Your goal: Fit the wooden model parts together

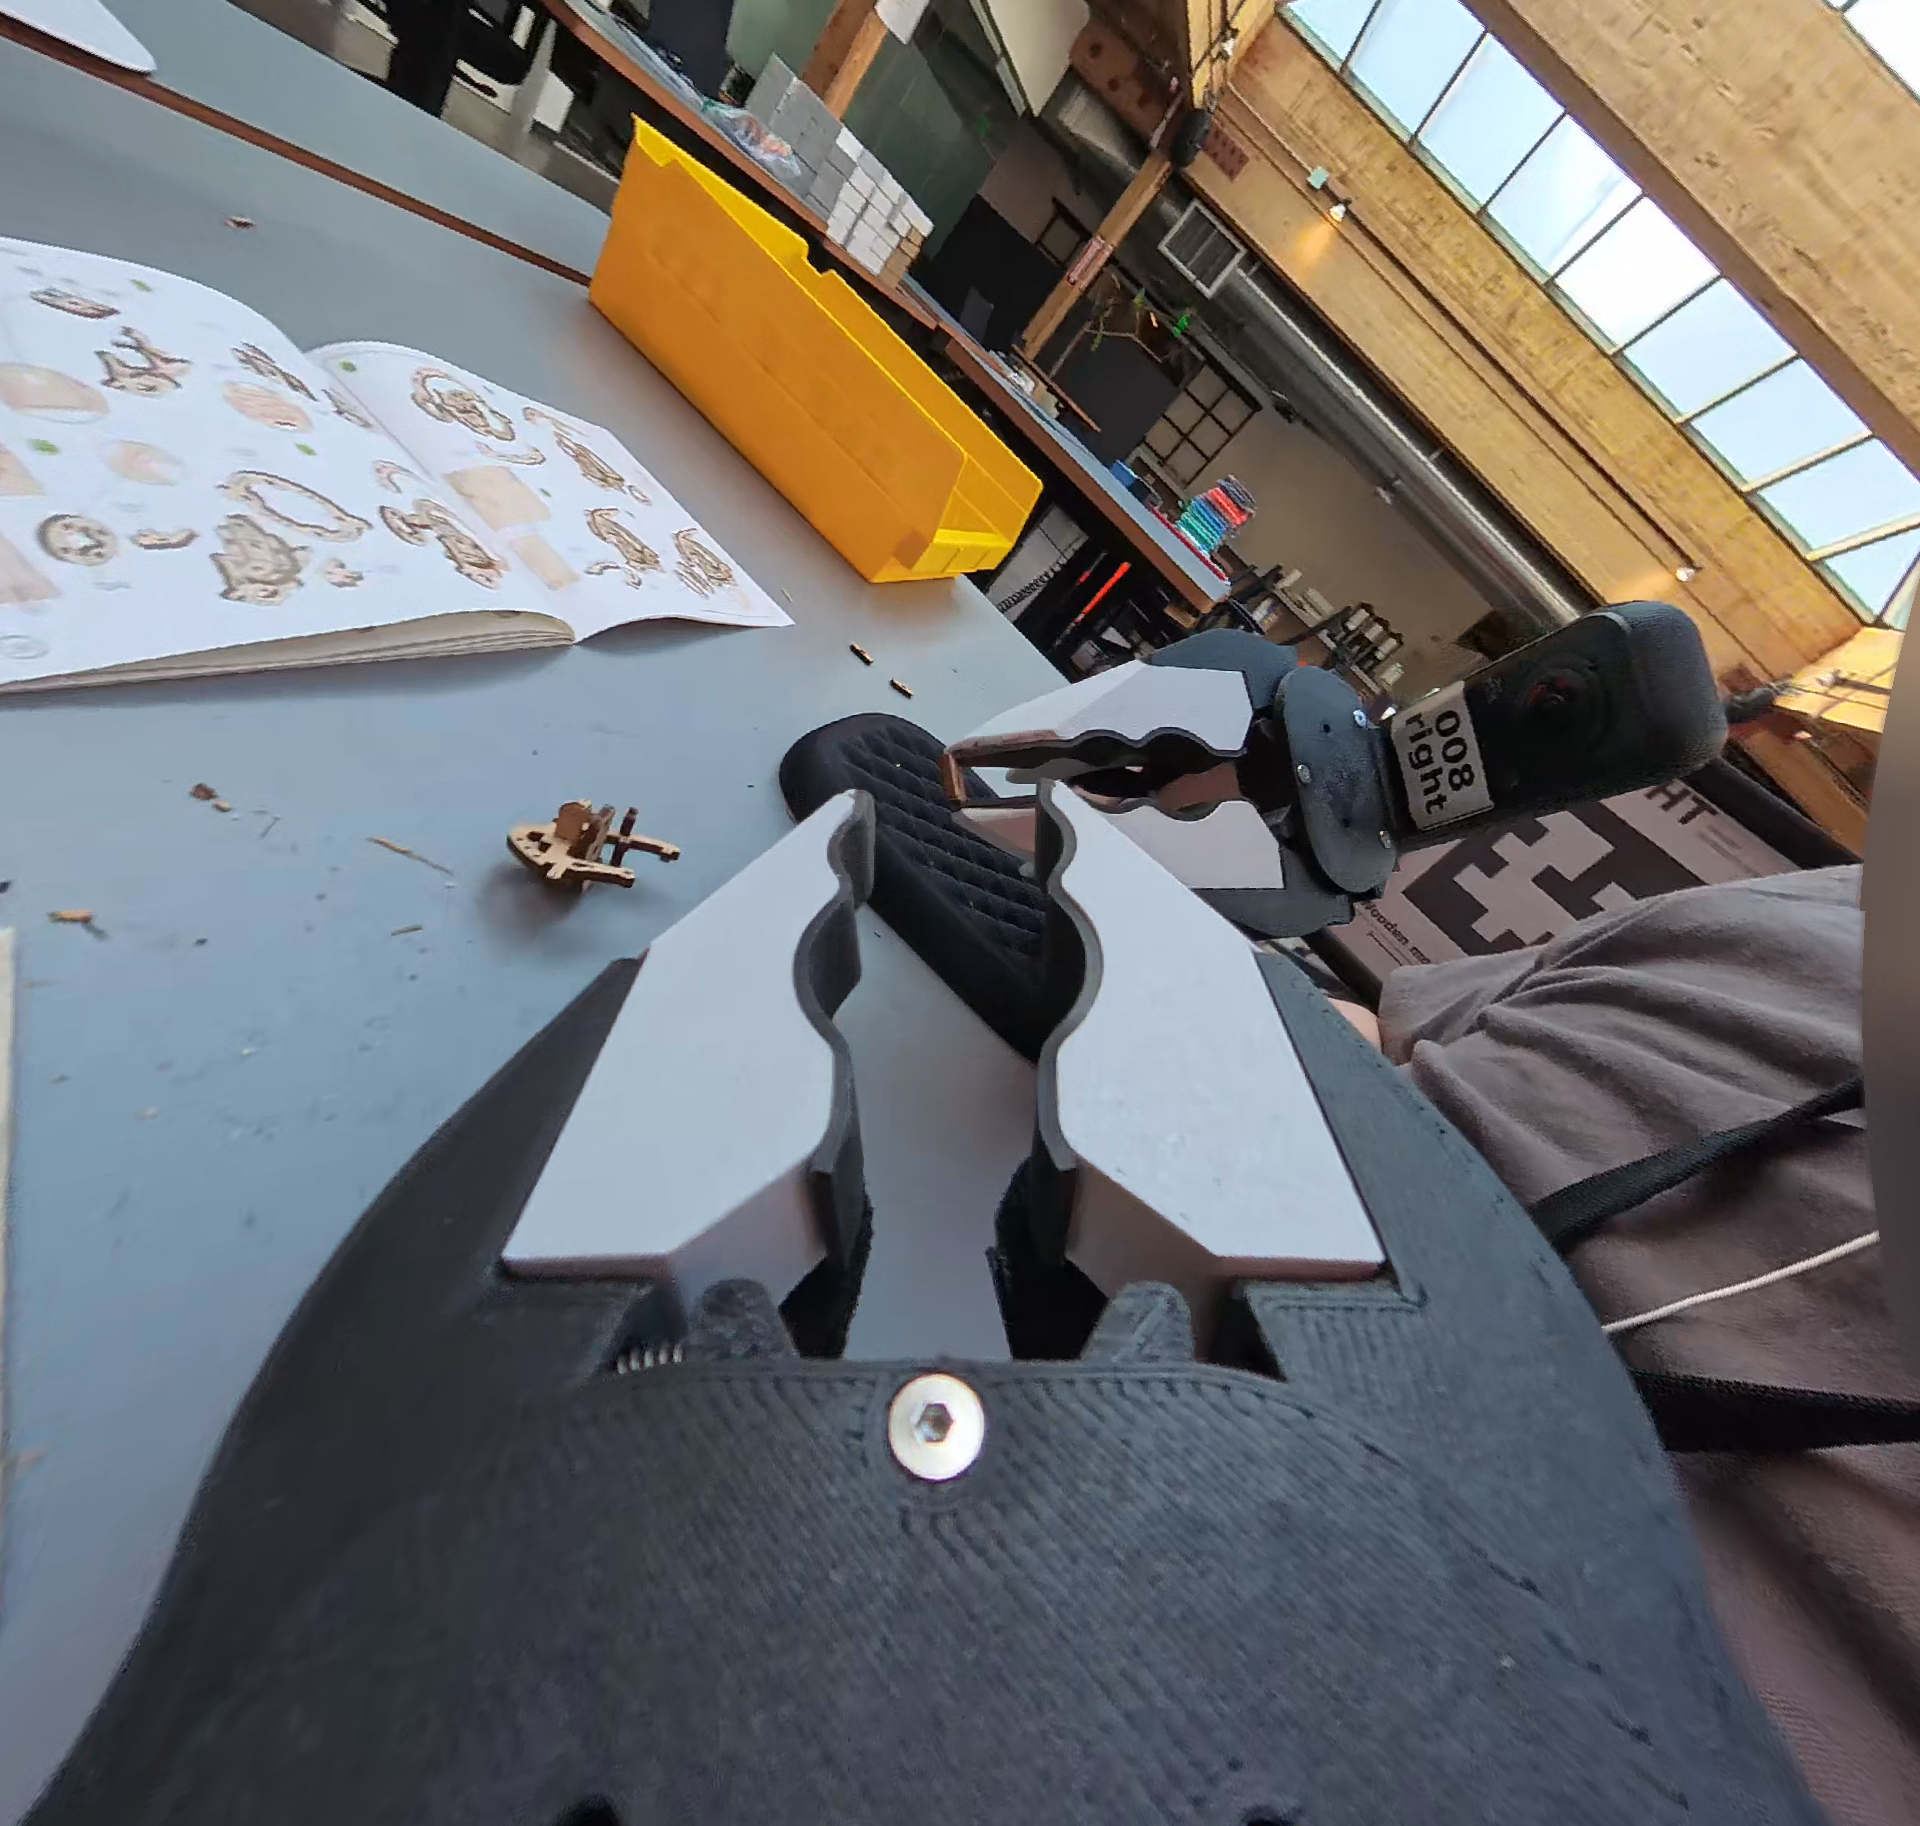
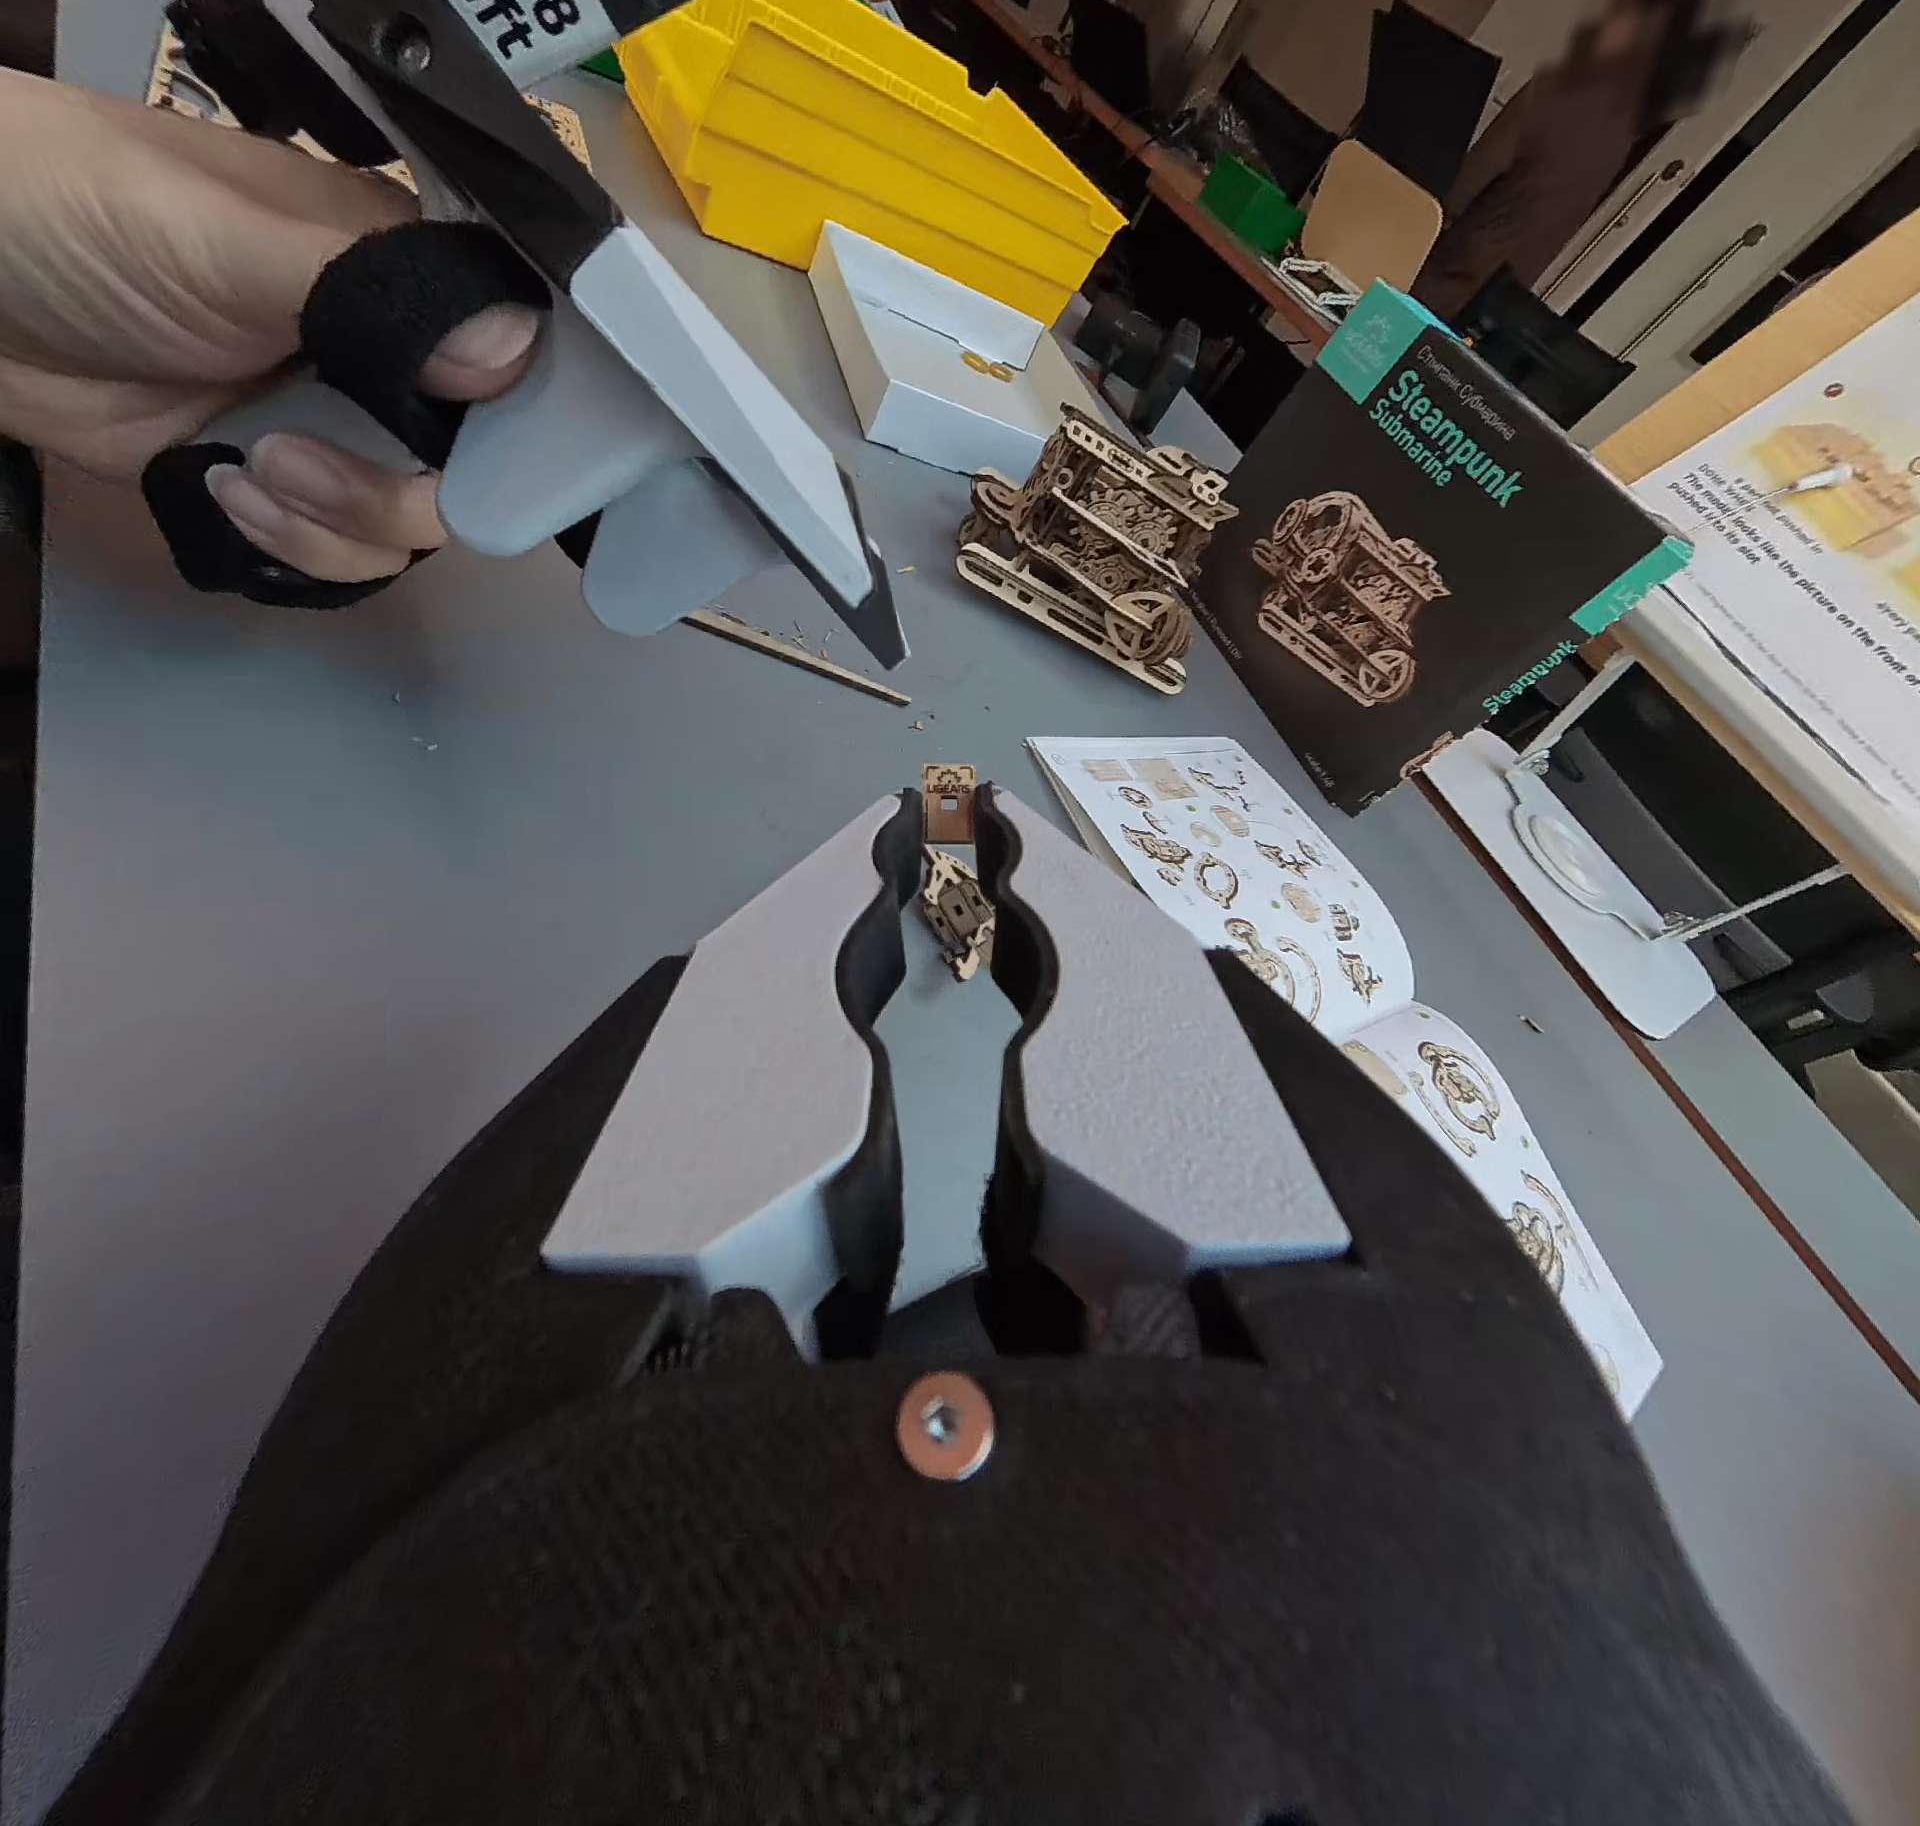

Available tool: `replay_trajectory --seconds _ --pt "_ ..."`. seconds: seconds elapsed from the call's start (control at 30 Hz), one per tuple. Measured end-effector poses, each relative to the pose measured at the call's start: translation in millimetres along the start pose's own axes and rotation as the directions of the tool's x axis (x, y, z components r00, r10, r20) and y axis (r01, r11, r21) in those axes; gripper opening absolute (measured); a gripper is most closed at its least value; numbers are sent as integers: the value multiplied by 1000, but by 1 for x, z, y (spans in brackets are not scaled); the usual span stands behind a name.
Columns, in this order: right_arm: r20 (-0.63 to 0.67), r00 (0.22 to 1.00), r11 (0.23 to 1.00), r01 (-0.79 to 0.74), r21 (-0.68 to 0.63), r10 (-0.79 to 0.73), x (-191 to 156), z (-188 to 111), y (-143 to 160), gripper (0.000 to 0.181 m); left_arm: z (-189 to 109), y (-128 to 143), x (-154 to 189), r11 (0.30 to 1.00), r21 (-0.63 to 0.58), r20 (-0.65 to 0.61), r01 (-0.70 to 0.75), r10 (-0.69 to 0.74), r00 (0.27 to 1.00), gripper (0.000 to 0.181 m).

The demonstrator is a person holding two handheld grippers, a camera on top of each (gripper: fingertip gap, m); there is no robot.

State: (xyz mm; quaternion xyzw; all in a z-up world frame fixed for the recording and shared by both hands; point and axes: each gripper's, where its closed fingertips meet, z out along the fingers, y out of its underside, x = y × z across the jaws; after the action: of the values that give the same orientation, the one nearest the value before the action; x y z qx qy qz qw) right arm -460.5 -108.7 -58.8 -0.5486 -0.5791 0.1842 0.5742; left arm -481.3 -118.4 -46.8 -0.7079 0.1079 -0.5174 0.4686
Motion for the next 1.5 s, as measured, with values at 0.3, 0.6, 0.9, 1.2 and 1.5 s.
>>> replay_trajectory --seconds 0.3,0.6,0.9,1.2,1.5 --pt "-31 998 998 -50 23 51 19 0 2 8 24 -9 -1 997 36 -74 69 -66 995 26" --pt "-53 986 987 -153 58 156 30 -1 -4 8 22 -19 -8 951 252 -110 179 -155 982 28" --pt "-26 979 975 -197 101 200 31 2 -19 8 27 -20 -1 941 276 -153 194 -156 976 28" --pt "-53 997 995 -49 87 54 20 6 -23 8 26 -20 6 920 261 -247 292 -229 942 2" --pt "407 868 946 -322 26 284 2 -7 -28 16 19 3 9 989 -108 -184 104 -123 975 0"
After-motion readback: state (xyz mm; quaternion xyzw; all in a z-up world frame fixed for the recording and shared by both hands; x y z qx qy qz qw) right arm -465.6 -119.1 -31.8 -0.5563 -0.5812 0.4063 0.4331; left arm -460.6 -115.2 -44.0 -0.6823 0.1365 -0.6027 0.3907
